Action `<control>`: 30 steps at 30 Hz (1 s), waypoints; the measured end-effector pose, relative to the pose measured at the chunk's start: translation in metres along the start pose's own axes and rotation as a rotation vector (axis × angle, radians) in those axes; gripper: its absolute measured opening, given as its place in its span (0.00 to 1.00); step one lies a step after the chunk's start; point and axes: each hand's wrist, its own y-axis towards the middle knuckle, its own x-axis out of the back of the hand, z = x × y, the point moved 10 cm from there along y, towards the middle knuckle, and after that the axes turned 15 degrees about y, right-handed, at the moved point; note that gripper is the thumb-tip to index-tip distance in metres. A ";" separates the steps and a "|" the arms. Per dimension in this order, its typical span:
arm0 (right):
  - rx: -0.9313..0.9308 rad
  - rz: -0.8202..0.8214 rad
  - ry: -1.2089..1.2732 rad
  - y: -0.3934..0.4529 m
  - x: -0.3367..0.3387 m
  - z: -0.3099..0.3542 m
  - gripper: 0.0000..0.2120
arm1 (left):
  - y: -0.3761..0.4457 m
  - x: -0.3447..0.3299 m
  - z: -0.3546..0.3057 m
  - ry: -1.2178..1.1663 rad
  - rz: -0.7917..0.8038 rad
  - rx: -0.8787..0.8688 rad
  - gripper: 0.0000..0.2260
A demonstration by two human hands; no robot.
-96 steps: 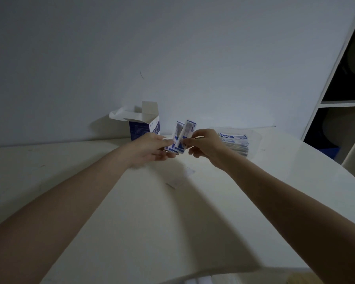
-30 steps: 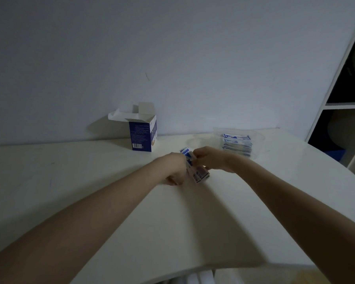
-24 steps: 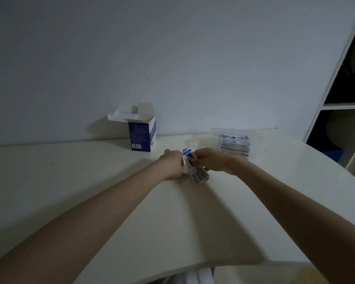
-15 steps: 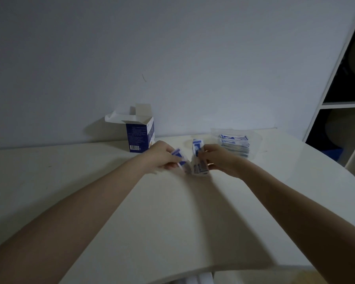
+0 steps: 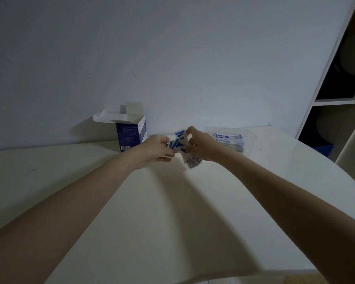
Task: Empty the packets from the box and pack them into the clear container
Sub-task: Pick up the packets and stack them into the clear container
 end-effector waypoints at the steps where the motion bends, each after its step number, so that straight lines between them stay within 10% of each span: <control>1: 0.029 -0.007 -0.102 0.000 0.004 0.003 0.14 | 0.003 0.004 -0.002 0.046 -0.026 -0.018 0.08; 10: -0.001 0.219 -0.340 -0.015 -0.026 -0.030 0.14 | 0.007 -0.018 0.012 0.725 -0.039 -0.055 0.15; 24: -0.004 0.161 -0.266 -0.025 -0.001 -0.034 0.08 | 0.011 -0.016 -0.003 0.519 -0.156 -0.072 0.09; 30: -0.032 -0.258 0.055 -0.012 0.092 -0.041 0.09 | 0.040 0.002 -0.031 -0.047 -0.325 -0.001 0.08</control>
